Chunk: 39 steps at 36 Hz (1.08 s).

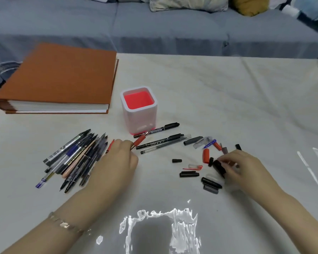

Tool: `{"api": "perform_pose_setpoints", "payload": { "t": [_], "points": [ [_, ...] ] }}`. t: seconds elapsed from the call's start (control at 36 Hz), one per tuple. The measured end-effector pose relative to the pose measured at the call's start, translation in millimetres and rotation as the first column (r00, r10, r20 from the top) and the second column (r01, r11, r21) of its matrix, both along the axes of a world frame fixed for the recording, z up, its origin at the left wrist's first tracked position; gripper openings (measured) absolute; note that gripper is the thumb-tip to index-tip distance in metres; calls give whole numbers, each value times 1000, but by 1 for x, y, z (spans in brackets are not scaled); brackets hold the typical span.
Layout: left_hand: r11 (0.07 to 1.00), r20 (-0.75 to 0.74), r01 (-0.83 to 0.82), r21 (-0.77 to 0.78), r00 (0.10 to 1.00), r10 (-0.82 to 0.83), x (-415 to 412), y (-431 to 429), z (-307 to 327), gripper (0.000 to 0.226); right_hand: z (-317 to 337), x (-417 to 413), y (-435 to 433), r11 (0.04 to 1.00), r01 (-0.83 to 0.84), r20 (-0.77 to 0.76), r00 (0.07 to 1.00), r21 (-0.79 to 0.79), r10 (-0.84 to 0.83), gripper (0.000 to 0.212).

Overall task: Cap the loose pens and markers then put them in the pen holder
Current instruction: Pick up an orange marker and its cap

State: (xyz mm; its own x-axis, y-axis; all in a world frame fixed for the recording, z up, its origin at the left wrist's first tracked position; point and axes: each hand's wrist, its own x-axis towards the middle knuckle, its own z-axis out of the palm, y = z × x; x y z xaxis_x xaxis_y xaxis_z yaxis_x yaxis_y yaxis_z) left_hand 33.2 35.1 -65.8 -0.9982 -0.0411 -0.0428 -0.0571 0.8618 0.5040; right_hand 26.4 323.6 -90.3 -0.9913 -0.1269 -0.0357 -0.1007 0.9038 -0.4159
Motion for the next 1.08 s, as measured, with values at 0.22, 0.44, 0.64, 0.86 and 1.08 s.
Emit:
{"api": "perform_pose_setpoints", "payload": {
  "t": [0.22, 0.44, 0.64, 0.86, 1.08],
  "points": [
    [992, -39, 115, 48, 993, -113, 8, 20, 4, 27, -5, -6, -33, 985, -172, -47, 984, -15, 171, 17],
    [972, -29, 153, 178, 988, -150, 16, 14, 6, 23, -12, -13, -50, 984, -163, -15, 986, 74, 165, 21],
    [928, -4, 117, 354, 992, -124, 21, 15, 11, 15, 9, -4, -47, 935, -5, -10, 1000, -354, 1, 12],
    [902, -11, 129, 412, 991, -137, 23, 18, 15, 21, 39, 7, -60, 740, 7, -5, 1000, -673, -14, 26],
    [890, -35, 147, 433, 989, -146, 27, 16, 20, 23, 47, 8, -68, 785, -31, -4, 999, -619, 36, 24]
  ]
}}
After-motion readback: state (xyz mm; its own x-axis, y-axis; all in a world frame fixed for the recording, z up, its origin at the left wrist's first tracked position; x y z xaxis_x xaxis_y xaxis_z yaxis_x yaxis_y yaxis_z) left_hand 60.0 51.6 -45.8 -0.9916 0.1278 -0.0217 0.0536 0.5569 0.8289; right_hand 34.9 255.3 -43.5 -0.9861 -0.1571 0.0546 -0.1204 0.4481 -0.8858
